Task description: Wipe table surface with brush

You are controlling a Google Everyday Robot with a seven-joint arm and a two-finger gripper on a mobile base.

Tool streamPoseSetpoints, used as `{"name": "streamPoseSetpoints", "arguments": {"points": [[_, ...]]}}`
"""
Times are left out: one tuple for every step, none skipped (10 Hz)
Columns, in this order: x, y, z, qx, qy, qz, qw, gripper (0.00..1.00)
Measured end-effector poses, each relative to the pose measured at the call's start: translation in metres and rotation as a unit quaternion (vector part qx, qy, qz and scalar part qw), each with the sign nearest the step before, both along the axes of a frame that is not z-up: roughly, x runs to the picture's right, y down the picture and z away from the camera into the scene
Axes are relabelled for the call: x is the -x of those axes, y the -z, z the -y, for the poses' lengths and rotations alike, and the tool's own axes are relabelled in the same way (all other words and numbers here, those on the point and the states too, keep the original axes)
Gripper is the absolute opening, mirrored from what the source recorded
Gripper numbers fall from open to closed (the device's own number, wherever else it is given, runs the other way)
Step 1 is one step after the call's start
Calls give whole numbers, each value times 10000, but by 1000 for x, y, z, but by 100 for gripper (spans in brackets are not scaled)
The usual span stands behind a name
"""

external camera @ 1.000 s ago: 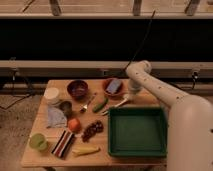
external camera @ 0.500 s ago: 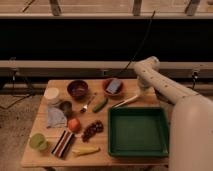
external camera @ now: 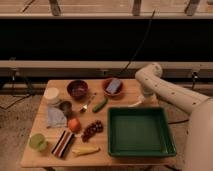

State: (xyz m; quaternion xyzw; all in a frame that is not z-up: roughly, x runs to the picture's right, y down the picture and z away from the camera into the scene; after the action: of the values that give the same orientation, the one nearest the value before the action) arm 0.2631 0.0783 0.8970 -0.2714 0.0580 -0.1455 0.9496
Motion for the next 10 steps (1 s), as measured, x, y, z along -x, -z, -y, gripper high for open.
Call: {"name": "streamPoseSetpoints", "arguments": {"points": [[9, 4, -3, 18, 67, 80, 9999, 0], [27, 7, -6, 31, 165, 211, 9996, 0], [41, 9, -7, 40, 227, 292, 9993, 0], [57, 10, -8, 38, 289, 384, 9988, 0], [76, 10, -8, 37, 353, 479, 9982, 0], [98, 9, -5, 8, 423, 589, 9974, 0], [111, 7, 0, -21, 467, 652, 9968, 0], [120, 4, 7, -66, 482, 688, 9964, 0], [124, 0, 18, -132, 470, 689, 9964, 0], [122, -2, 29, -201, 461, 672, 9965, 0]]}}
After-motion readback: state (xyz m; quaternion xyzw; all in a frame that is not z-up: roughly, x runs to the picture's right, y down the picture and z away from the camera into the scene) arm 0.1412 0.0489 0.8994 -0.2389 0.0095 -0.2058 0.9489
